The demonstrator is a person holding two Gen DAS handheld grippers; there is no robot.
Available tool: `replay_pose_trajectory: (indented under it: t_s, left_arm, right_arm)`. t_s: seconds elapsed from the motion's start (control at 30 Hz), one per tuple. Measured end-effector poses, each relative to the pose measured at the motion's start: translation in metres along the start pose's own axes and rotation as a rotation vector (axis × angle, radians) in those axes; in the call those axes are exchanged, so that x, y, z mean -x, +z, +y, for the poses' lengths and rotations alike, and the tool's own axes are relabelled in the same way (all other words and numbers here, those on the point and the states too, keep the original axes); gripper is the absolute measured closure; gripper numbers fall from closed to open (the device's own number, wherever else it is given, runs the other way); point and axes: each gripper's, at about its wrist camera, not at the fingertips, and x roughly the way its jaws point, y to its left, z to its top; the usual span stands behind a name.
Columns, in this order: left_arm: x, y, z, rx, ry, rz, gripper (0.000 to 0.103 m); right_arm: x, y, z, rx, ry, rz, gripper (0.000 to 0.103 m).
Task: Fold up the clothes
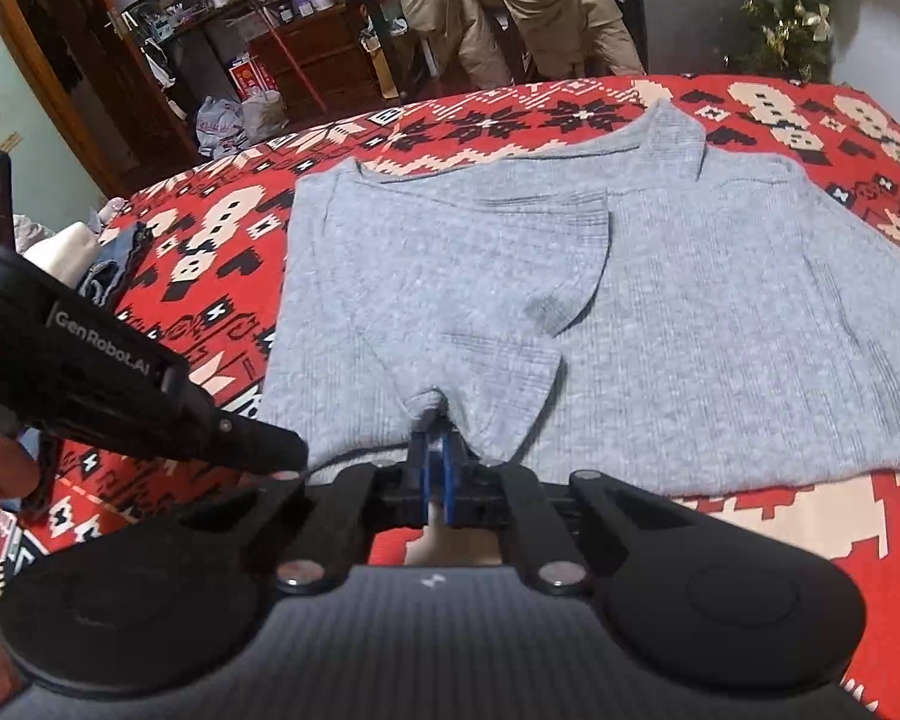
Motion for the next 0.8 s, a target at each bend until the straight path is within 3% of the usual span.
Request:
replay_pose_trajectory:
  t_s: [0.13,0.27,0.37,0.47,0.6,0.8]
  left_arm:
    - [0.015,0.002,0.003,0.021,-0.023,-0.068,0.092]
    - [0.005,0.002,0.001,0.033,-0.033,-0.038,0.092]
    - [-0.004,0.001,0.000,0.027,-0.006,0.001,0.092]
    - [-0.005,0.000,-0.001,0.025,0.012,0.009,0.092]
    - [-0.003,-0.003,0.000,0.012,0.019,0.018,0.092]
    - [0.013,-0.003,-0.004,-0.003,-0.043,-0.066,0.091]
  right_arm:
    - [0.016,0.006,-0.005,-0.036,0.052,-0.052,0.093]
    - [0.012,0.012,0.001,-0.081,0.134,-0.071,0.093]
    - [-0.006,0.011,0.014,-0.050,0.080,-0.048,0.097]
    - [-0.021,0.006,0.013,-0.077,0.081,-0.011,0.099]
    - [-0.015,-0.004,0.014,-0.042,0.063,0.007,0.099]
    - [-0.002,-0.001,0.013,-0.041,0.075,-0.032,0.093]
